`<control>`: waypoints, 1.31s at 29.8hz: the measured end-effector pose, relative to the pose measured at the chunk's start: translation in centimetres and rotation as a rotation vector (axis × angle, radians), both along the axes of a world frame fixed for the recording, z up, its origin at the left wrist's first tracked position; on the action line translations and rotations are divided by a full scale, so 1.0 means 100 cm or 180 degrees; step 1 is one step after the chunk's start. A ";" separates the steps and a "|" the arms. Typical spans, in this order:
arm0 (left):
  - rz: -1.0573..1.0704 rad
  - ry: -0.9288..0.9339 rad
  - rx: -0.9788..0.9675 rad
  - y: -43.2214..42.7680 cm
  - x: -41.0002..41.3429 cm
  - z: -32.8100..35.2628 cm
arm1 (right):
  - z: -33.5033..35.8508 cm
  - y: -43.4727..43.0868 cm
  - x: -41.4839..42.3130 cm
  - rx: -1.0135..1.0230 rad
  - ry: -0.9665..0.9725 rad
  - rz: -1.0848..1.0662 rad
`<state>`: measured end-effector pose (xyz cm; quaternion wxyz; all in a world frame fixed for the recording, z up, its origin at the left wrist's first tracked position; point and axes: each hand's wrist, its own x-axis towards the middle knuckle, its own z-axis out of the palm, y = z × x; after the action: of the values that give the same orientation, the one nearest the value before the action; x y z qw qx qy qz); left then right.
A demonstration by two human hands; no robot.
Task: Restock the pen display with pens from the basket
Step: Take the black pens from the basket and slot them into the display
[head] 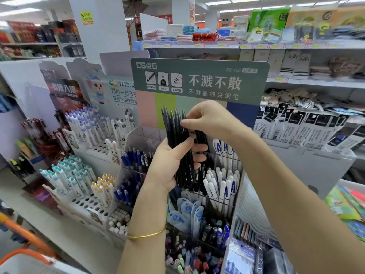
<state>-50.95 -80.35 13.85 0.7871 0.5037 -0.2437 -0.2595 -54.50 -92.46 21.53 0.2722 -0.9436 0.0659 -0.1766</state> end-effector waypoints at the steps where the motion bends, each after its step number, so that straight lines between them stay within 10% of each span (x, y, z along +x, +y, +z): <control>1: 0.0007 0.0019 0.0012 0.000 0.000 0.000 | -0.001 -0.001 0.001 0.0121 -0.0069 -0.0042; 10: 0.0579 0.0338 0.0187 0.004 0.013 -0.009 | 0.003 -0.017 0.006 0.0358 -0.1758 -0.1270; 24: 0.0422 0.0090 0.0227 0.004 0.007 -0.003 | -0.027 -0.004 0.015 -0.2068 0.0325 -0.1283; 32: 0.0074 -0.0092 0.0141 0.002 0.003 -0.002 | -0.001 -0.003 0.002 -0.0317 -0.0318 -0.0468; 39: -0.0049 -0.0039 0.0066 -0.001 -0.002 0.003 | -0.003 0.003 -0.001 -0.0002 -0.0550 -0.0198</control>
<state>-51.16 -80.46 14.16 0.7783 0.5115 -0.2497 -0.2650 -54.64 -92.12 21.22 0.2709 -0.9224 0.0714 -0.2657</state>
